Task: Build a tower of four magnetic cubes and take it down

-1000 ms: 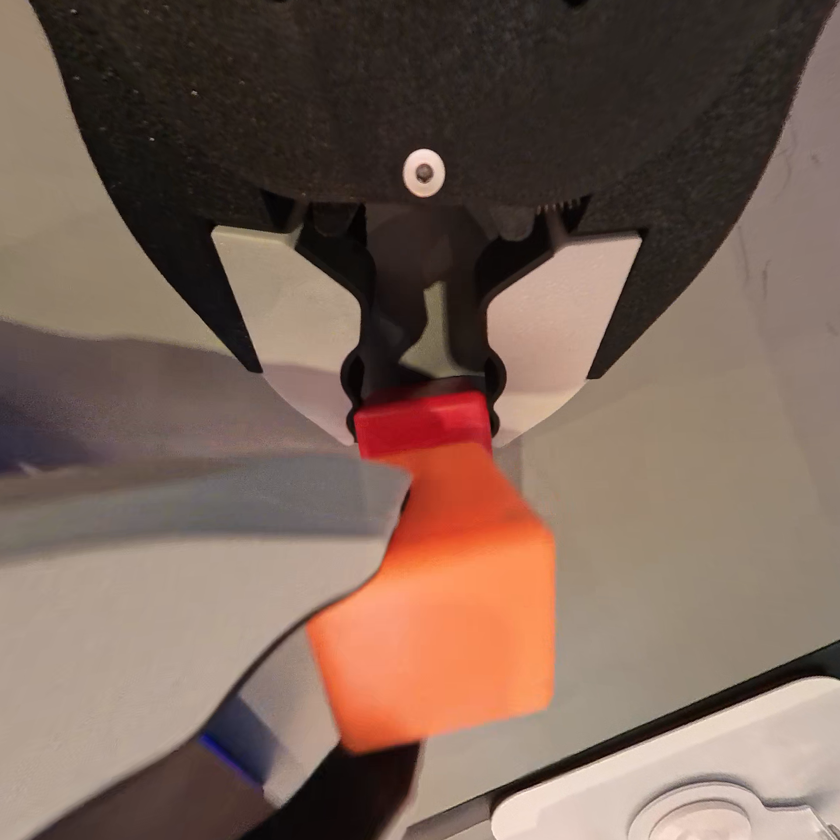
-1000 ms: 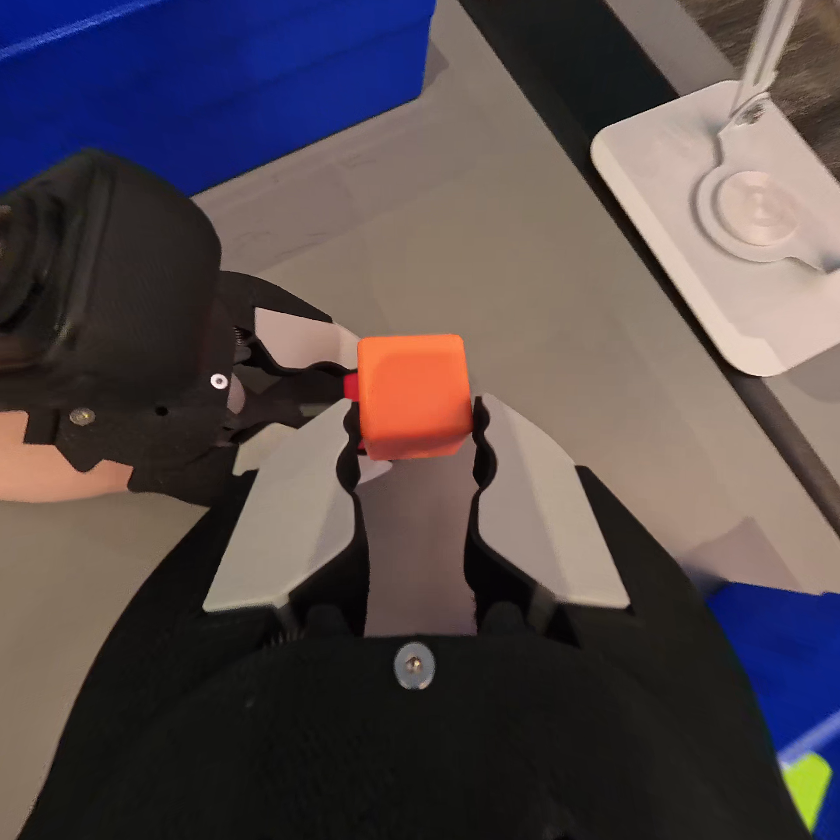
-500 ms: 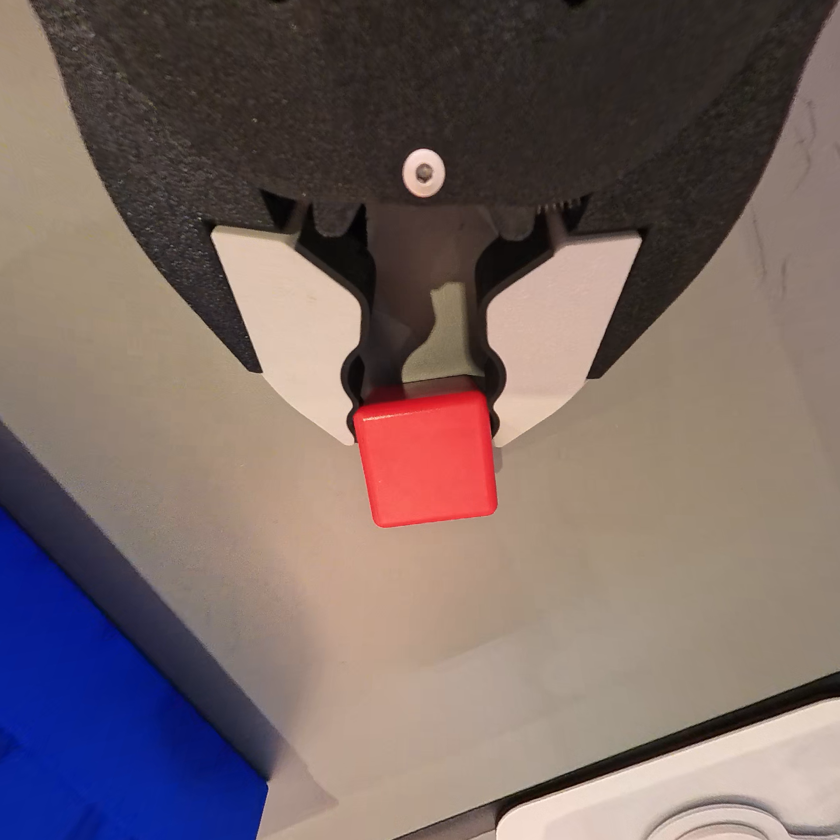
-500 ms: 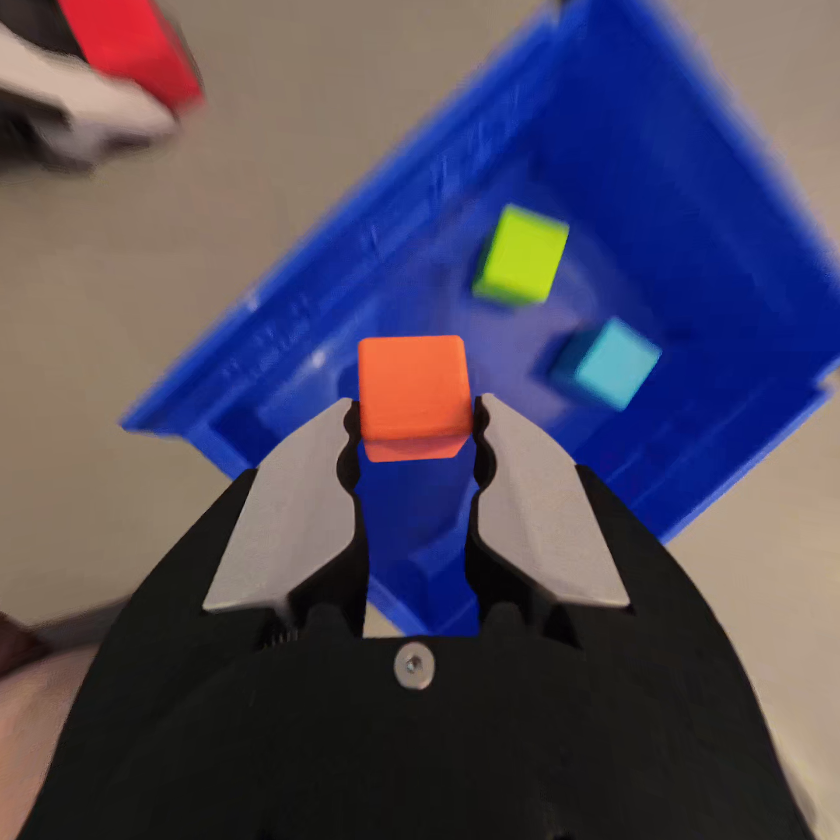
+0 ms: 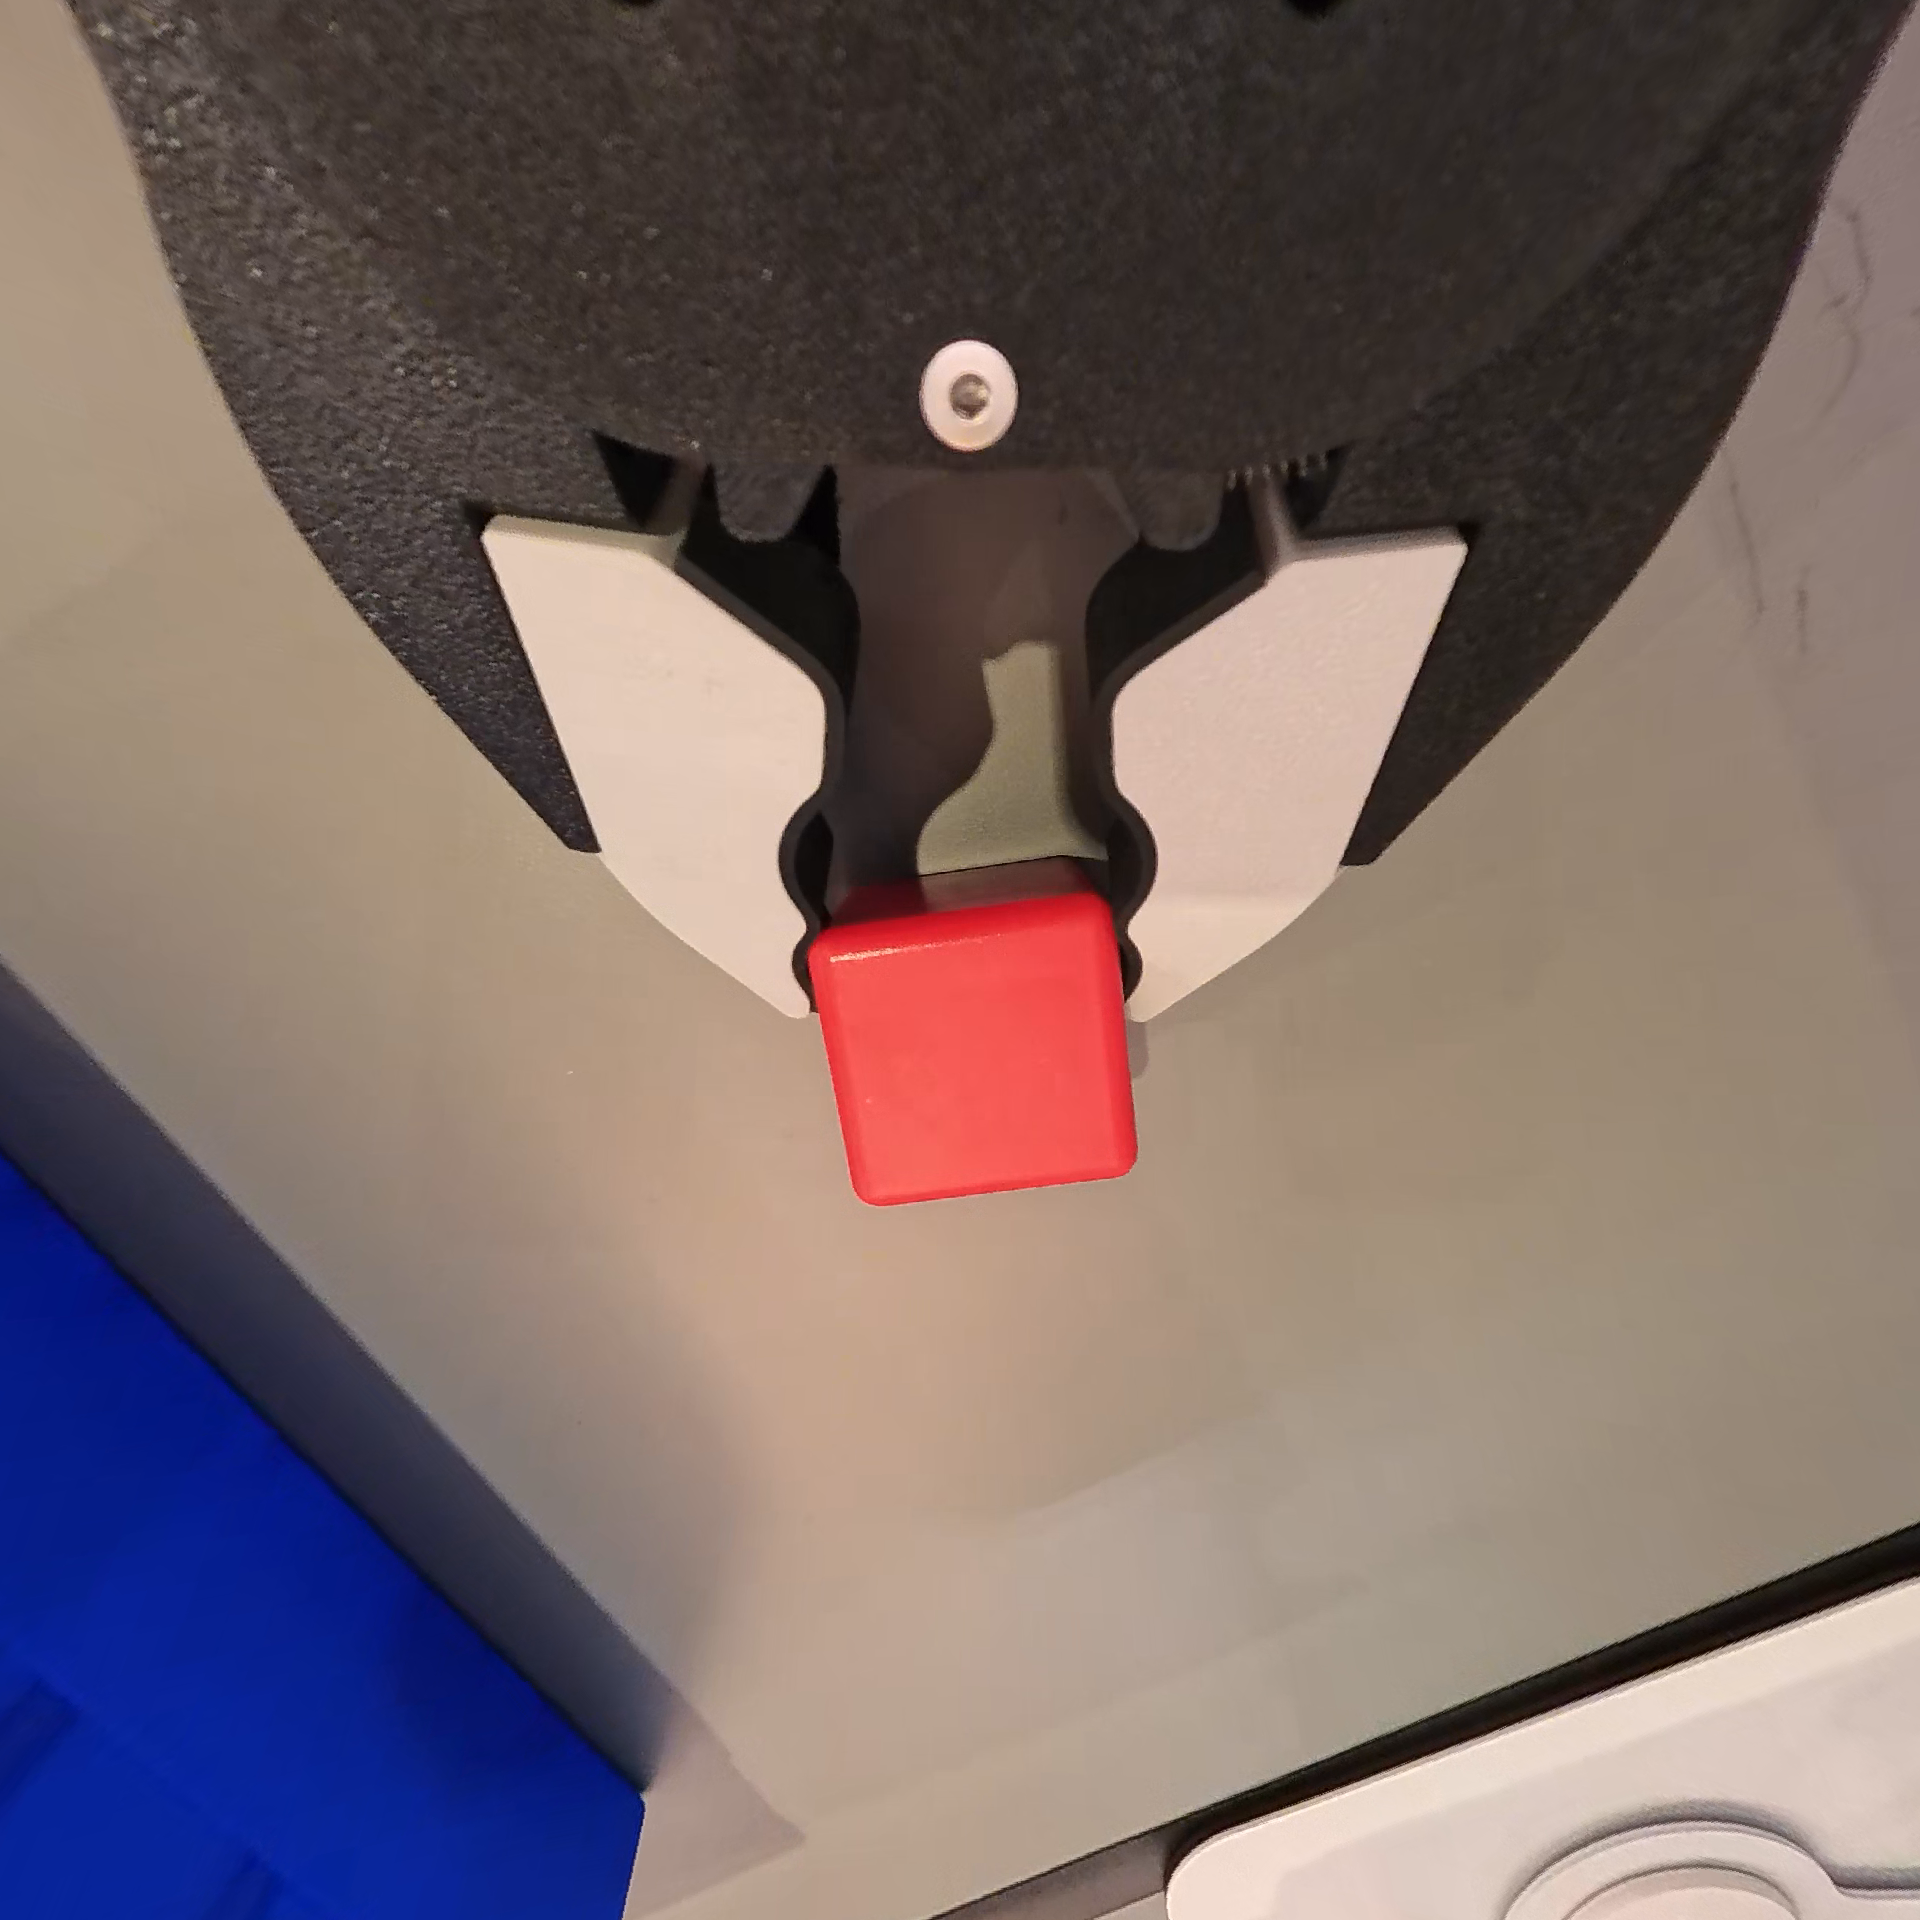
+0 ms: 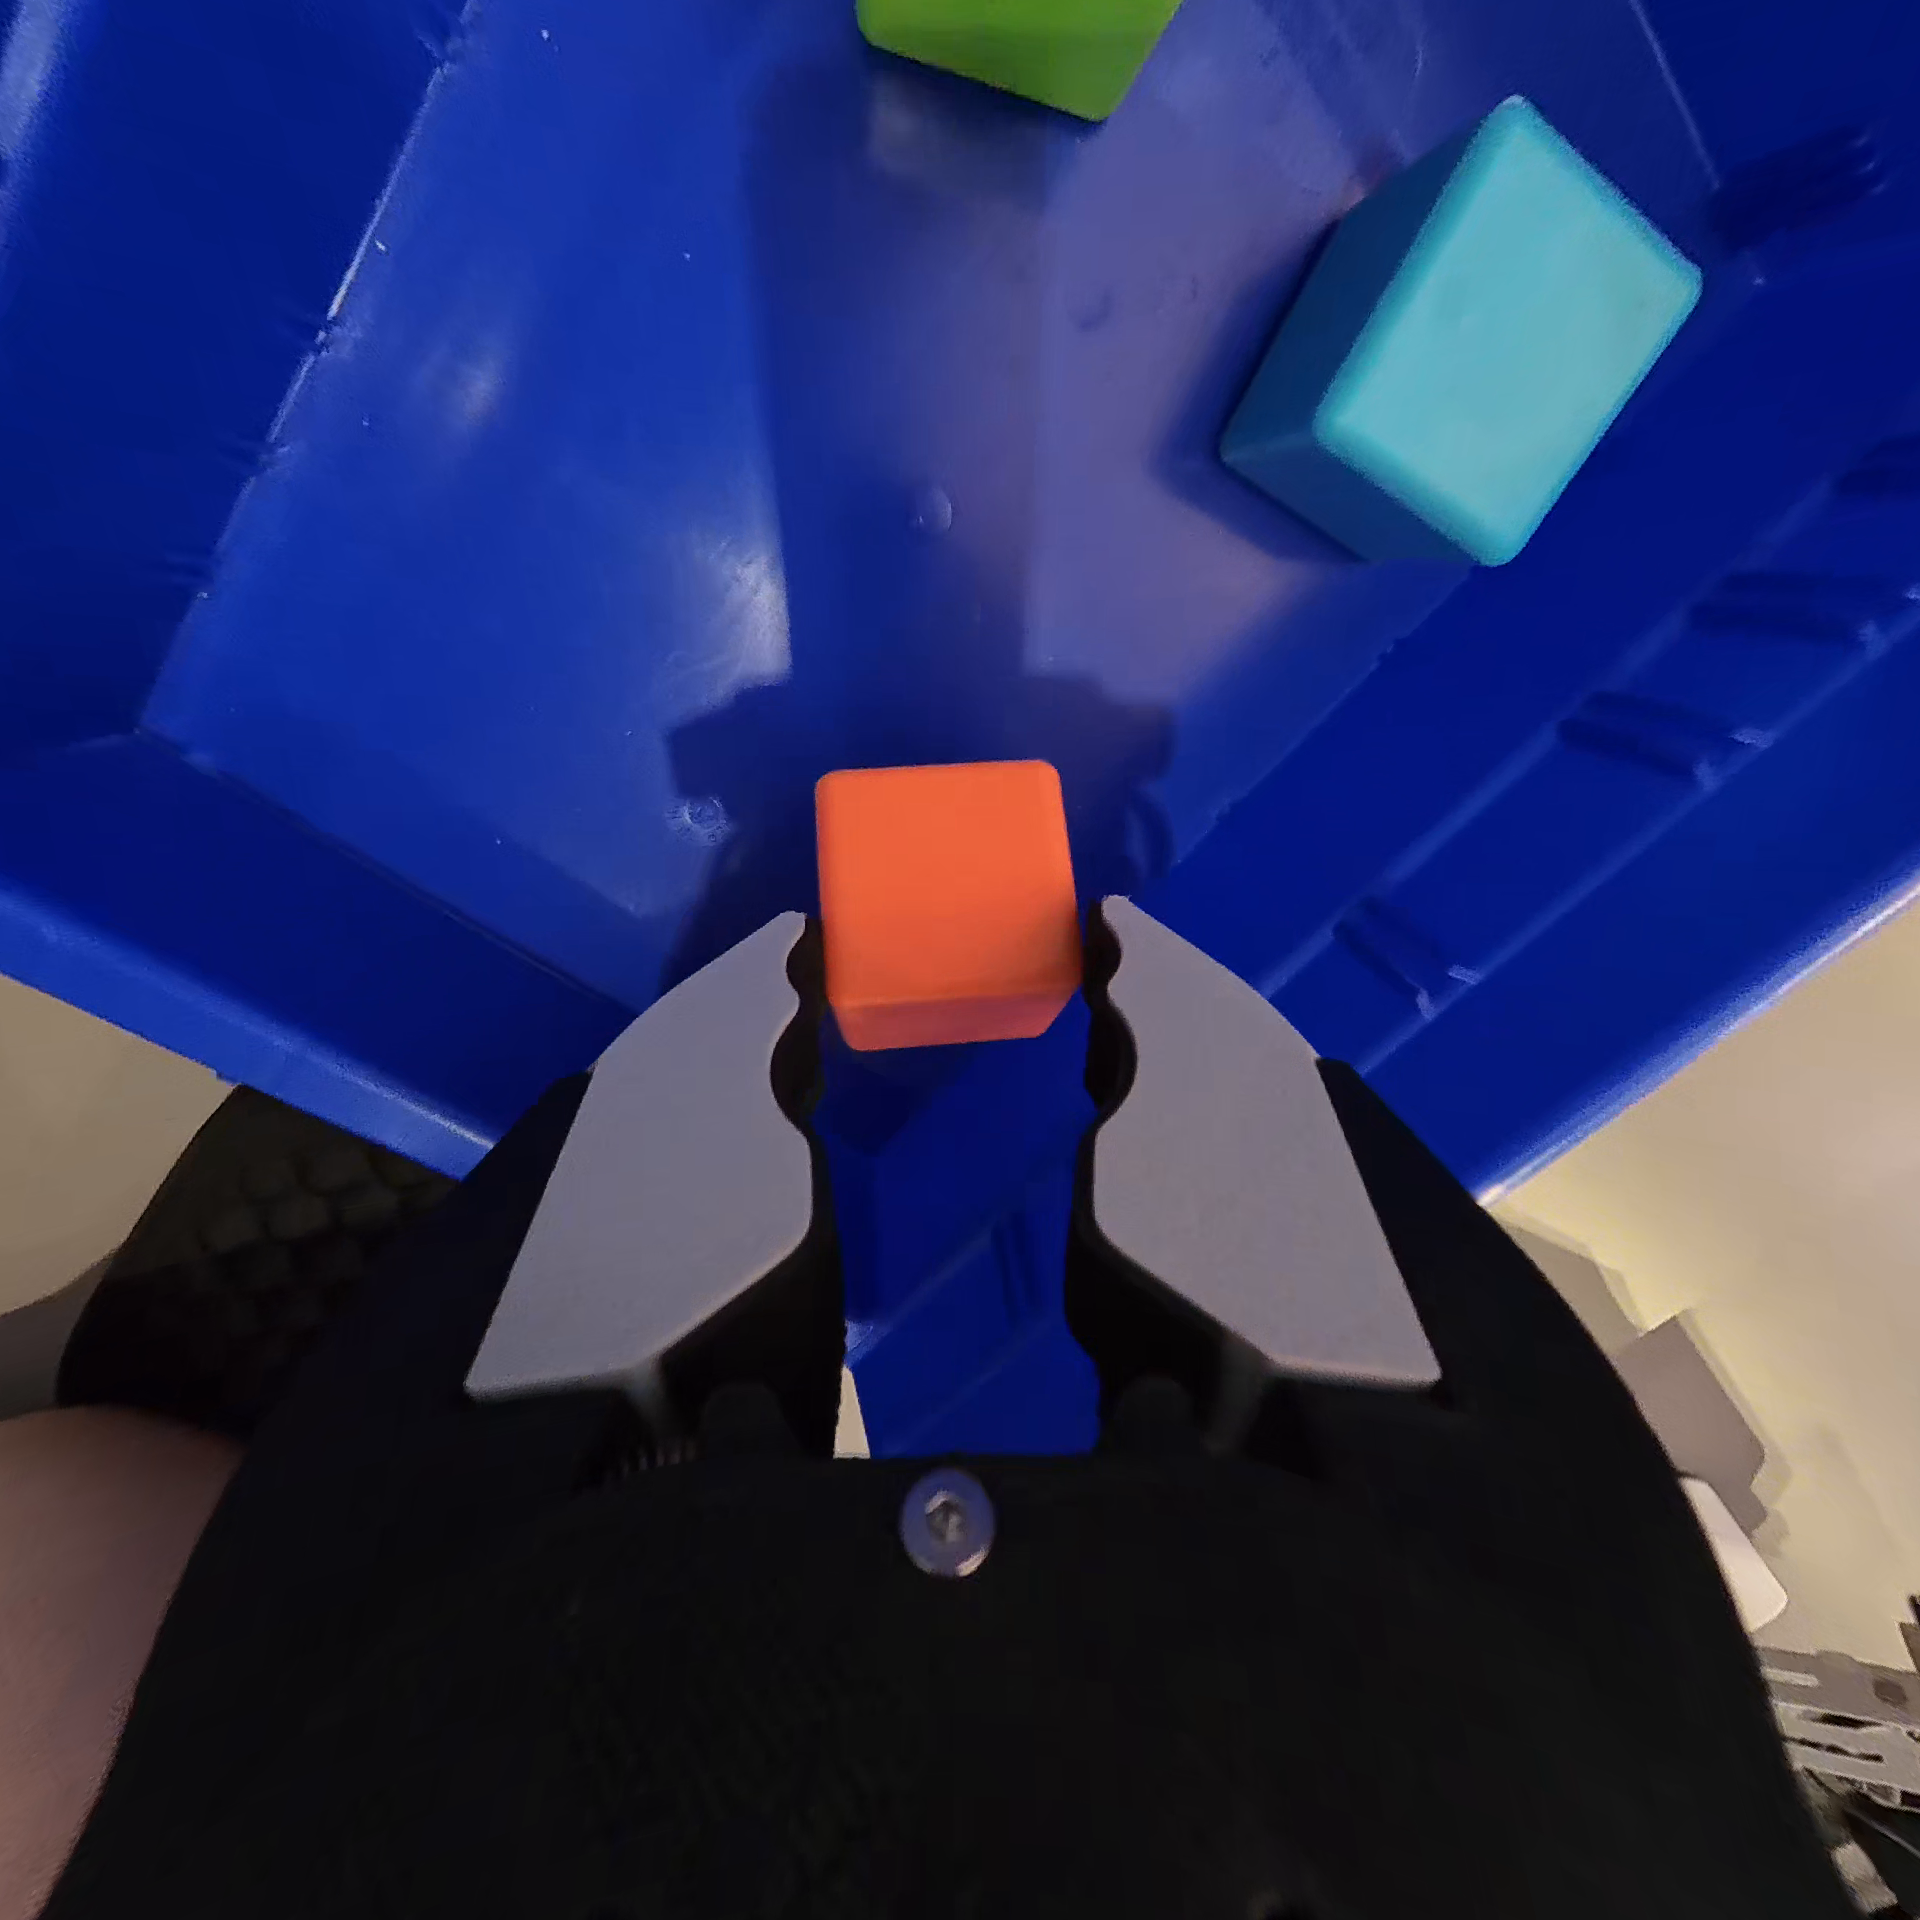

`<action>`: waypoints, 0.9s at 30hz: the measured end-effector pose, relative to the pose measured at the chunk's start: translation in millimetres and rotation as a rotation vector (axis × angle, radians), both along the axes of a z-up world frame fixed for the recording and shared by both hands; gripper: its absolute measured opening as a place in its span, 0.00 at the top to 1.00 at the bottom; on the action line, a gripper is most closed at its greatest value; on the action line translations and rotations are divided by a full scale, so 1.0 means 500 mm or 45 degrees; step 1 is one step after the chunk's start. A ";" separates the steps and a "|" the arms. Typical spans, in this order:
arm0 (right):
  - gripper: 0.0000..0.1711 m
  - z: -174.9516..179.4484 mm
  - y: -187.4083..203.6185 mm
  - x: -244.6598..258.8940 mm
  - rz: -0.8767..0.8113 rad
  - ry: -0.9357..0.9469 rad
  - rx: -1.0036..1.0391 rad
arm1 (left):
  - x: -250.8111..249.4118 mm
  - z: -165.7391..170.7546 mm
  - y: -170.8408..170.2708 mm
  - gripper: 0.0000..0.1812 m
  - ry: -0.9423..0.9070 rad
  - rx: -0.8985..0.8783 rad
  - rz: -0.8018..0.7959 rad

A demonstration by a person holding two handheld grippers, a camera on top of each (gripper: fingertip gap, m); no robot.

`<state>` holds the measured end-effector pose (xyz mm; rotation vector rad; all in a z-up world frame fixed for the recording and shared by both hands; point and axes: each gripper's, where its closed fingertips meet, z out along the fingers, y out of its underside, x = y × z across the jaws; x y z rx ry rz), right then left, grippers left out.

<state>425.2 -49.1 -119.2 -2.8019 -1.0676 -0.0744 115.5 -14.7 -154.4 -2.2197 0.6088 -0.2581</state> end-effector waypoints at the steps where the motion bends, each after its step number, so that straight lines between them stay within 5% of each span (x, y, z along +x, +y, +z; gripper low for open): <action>1: 0.71 -0.004 -0.003 0.002 -0.007 -0.007 -0.018 | 0.000 0.000 0.000 0.72 0.000 0.000 -0.002; 16: 0.65 -0.016 -0.047 0.002 -0.125 0.034 -0.168 | 0.001 0.000 -0.001 0.72 0.005 0.001 -0.002; 21: 0.63 0.007 -0.035 0.001 -0.118 0.005 -0.091 | 0.002 -0.006 -0.002 0.71 0.005 -0.026 -0.010; 27: 0.63 0.110 0.006 -0.034 -0.054 0.043 0.249 | 0.010 0.006 -0.007 0.58 -0.016 0.008 -0.051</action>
